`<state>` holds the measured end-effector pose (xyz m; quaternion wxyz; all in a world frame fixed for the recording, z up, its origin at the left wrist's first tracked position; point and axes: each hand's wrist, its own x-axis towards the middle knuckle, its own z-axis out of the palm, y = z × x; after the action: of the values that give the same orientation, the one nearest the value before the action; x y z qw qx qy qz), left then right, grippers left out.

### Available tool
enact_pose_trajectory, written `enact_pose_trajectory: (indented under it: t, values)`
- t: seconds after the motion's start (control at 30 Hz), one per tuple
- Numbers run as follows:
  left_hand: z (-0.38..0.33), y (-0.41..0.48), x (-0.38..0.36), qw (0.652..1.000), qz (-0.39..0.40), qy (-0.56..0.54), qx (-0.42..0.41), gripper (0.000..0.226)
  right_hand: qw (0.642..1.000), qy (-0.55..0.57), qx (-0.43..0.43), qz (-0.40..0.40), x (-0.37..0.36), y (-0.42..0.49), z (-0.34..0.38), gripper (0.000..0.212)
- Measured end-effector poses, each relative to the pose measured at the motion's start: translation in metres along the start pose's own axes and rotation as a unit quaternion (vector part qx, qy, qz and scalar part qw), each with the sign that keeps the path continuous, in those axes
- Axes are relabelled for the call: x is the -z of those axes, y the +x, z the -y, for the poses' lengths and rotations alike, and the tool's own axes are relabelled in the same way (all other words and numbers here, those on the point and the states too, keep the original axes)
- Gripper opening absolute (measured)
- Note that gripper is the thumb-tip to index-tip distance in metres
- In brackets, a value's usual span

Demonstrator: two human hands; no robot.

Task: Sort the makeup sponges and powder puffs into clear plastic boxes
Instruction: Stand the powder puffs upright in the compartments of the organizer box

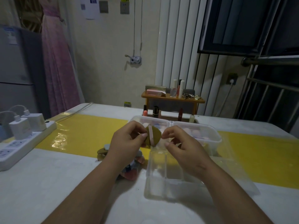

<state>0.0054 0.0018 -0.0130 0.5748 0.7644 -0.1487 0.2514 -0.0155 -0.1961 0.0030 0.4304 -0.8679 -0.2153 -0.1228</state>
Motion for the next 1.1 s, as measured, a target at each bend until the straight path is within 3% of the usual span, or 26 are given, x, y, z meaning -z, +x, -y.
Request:
enact_pose_trajectory:
  t: [0.13,0.23,0.37,0.43,0.57,0.87,1.1]
  values:
    - [-0.002,-0.002,-0.003,0.999,0.028,-0.030,-0.003,0.026,1.000,-0.009,0.023,-0.003,0.001,-0.001,0.002,0.022]
    - [-0.002,-0.002,-0.002,0.999,0.035,0.006,-0.028,0.015,0.999,0.005,0.026,-0.022,0.003,-0.001,0.002,0.022]
    - [0.000,0.001,0.008,0.998,-0.031,0.036,-0.036,0.011,0.997,0.069,0.025,-0.035,0.007,-0.003,0.004,0.014]
    - [0.003,0.004,0.013,0.995,-0.064,0.068,-0.025,0.010,0.996,0.083,0.023,-0.019,0.007,-0.004,0.005,0.013]
    - [0.011,0.005,0.016,0.991,-0.059,0.120,-0.015,0.021,0.994,0.093,0.028,0.043,0.005,-0.005,0.008,0.018]
    - [0.007,0.005,0.018,0.993,-0.062,0.098,-0.021,0.009,0.994,0.059,0.015,0.087,0.003,-0.005,0.007,0.037]
    - [0.010,0.006,0.019,0.994,-0.058,0.089,-0.008,0.009,0.992,0.062,0.024,0.103,0.003,-0.005,0.009,0.035]
